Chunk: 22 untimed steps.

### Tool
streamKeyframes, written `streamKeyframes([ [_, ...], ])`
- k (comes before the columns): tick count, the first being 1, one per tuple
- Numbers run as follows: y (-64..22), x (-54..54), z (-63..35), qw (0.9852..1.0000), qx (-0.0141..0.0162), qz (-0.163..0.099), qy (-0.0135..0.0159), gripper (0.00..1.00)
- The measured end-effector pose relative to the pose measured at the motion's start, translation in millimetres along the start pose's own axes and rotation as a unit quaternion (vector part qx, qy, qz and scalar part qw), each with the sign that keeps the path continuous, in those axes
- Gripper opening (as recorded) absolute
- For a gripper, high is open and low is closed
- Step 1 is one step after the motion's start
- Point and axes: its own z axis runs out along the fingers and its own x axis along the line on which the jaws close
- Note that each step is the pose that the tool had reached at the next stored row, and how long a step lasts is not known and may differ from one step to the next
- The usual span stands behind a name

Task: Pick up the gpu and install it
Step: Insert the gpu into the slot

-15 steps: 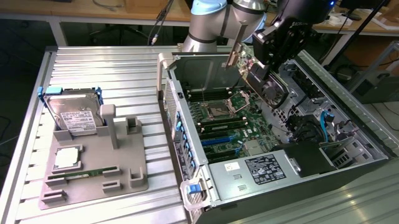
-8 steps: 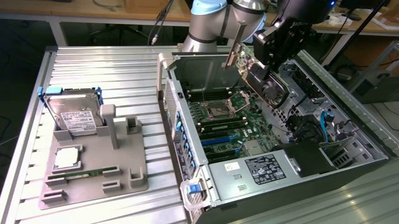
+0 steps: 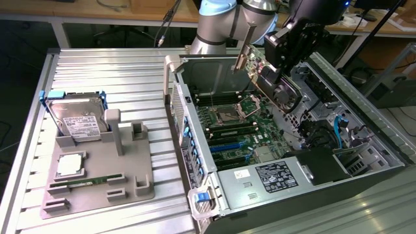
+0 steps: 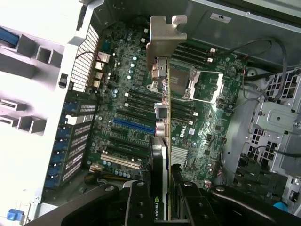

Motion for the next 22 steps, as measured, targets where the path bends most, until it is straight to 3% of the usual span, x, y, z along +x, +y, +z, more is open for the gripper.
streamKeyframes([
  [22, 0.0, 0.0, 0.0, 0.9998, -0.0002, -0.022, 0.0004, 0.27],
])
